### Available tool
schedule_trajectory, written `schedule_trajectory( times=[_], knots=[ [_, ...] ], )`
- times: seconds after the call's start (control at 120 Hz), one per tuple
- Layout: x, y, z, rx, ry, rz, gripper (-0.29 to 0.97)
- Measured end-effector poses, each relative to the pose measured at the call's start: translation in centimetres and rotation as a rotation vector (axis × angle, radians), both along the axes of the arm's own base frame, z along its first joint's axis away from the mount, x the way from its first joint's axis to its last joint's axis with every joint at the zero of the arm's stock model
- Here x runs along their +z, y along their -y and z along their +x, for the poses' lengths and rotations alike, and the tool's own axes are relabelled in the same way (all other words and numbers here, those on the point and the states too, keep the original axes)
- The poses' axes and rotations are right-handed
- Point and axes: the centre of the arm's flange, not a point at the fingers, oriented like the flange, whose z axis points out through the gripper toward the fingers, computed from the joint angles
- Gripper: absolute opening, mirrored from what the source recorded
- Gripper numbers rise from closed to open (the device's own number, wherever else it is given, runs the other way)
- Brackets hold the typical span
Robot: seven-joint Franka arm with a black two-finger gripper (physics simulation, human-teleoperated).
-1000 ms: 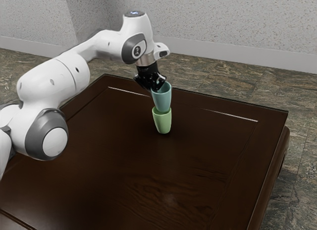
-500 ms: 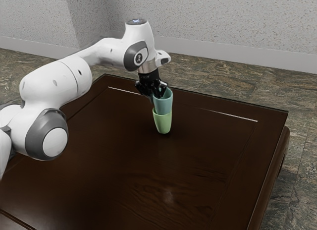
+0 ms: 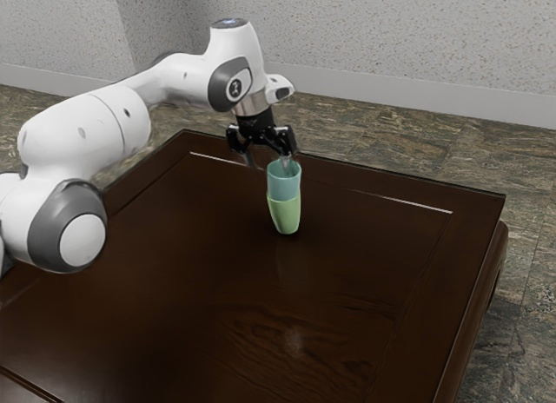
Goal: Place the left cup onto the right cup
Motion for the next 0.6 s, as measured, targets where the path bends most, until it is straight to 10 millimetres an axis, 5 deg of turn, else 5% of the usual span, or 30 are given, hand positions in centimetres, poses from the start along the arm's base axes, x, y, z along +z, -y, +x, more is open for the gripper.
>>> schedule_trajectory(
  times=[0.225, 0.475, 0.6],
  knots=[
    [6.8, 0.0, -5.4, -0.009, 0.006, 0.019, 0.66],
    [9.4, -0.7, -13.6, -0.050, -0.123, 0.090, 0.67],
    [9.3, -0.6, -15.2, -0.097, -0.180, 0.097, 0.68]
  ],
)
